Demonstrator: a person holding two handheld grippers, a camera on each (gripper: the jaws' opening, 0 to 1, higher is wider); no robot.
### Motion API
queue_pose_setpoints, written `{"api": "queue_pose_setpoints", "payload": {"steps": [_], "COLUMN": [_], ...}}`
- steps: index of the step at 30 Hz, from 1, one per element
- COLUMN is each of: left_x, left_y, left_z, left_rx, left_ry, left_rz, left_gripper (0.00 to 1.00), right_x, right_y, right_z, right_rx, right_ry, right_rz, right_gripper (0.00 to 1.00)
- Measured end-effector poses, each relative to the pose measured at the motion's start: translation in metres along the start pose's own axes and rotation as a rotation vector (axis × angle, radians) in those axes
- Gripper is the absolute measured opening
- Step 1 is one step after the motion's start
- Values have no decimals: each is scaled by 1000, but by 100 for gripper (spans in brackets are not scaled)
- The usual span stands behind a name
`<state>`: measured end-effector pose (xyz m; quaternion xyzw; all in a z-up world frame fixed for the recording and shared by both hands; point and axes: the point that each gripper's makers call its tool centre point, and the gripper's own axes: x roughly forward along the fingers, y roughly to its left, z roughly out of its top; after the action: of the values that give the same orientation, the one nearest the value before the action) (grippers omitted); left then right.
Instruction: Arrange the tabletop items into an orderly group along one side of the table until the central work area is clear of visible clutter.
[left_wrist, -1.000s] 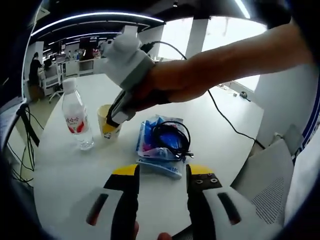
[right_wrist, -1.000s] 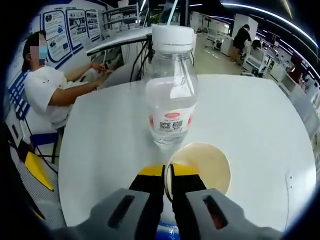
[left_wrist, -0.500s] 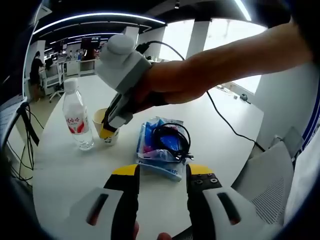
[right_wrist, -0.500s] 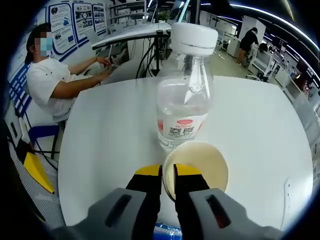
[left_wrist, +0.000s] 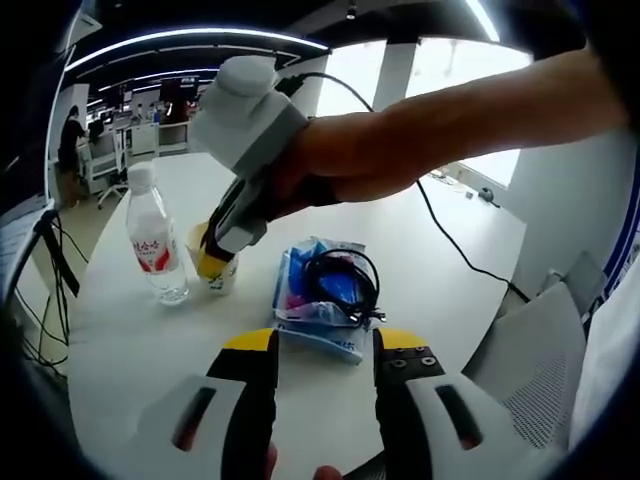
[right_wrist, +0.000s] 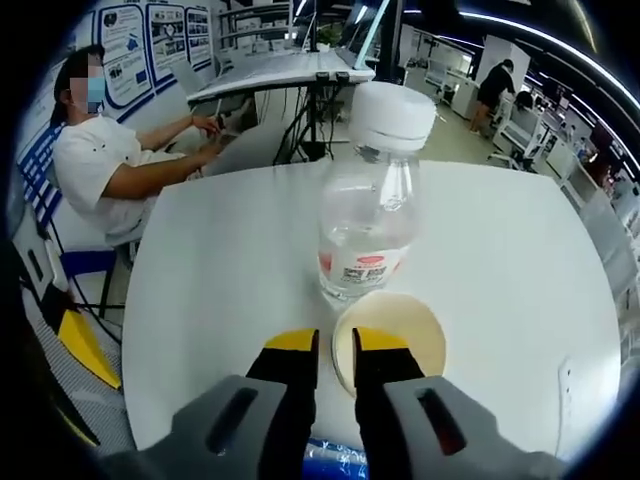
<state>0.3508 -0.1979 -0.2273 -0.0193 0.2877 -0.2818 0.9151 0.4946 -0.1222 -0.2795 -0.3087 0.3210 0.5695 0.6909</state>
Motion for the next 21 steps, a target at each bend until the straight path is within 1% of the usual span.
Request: {"api": "queue_pose_setpoints", "payload": {"steps": [5, 7, 10, 13, 17, 21], "left_x": [-2, -3, -4, -6, -7, -4], "left_y": [-1, 0, 1, 1, -1, -5], "left_z": [2, 1, 2, 4, 4, 7], "left_rx": [4, 7, 0, 3, 4, 1], "left_ry": [-4, -4, -6, -8, -5, -1], "left_rz": [3, 10, 14, 18, 18, 18], "left_gripper": [37, 37, 37, 37, 37, 37], "right_x": [-9, -14, -23, -32, -46, -59], "right_y": [0, 0, 2, 7, 16, 18], "right_z": [3, 3, 11, 12, 19, 20], "right_rx": [5, -5, 9, 19, 19, 29], "right_ry": [-15, -7, -46, -55, -96, -122], "right_rz": [-8, -22, -32, -49, -67, -76], "right_gripper": [12, 12, 12, 12, 12, 13]}}
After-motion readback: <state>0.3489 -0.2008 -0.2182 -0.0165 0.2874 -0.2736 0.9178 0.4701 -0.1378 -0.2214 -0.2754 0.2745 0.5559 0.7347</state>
